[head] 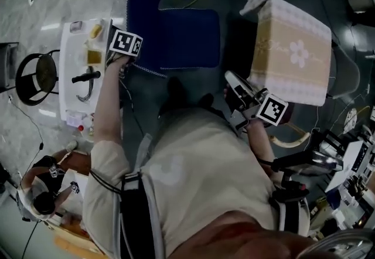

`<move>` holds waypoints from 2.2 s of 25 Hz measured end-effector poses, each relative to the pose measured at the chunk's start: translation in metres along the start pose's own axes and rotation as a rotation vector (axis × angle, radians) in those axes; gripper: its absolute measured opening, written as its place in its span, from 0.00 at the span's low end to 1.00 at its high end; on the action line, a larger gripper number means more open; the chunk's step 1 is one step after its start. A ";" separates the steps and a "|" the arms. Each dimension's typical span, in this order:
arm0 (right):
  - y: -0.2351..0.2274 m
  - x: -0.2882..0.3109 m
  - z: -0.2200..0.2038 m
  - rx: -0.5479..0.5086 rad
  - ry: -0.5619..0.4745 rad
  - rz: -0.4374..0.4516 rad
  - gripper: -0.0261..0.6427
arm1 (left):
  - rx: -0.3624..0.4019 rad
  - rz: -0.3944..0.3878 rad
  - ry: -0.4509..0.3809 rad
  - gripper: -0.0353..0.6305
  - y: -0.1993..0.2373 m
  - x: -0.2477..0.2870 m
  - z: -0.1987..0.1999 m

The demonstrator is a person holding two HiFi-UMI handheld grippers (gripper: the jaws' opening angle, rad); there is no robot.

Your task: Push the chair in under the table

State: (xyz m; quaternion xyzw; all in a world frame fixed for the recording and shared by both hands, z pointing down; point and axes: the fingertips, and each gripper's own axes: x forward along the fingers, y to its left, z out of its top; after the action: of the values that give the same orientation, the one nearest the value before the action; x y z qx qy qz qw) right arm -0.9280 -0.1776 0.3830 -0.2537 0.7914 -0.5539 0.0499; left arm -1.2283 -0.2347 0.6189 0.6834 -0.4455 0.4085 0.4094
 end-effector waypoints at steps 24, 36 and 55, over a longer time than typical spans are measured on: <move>-0.002 0.018 0.002 0.011 -0.023 -0.012 0.06 | 0.147 0.018 0.029 0.18 -0.015 0.015 0.019; 0.008 0.026 0.001 0.004 -0.021 -0.021 0.06 | 0.175 0.007 0.028 0.19 -0.031 0.012 0.029; -0.003 0.021 0.022 0.015 -0.007 0.028 0.06 | 0.155 0.030 0.052 0.19 -0.040 0.017 0.024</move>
State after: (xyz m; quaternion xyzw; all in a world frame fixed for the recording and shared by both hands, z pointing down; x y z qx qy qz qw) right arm -0.9370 -0.2066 0.3810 -0.2441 0.7906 -0.5582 0.0621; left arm -1.1815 -0.2509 0.6193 0.6956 -0.4118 0.4656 0.3604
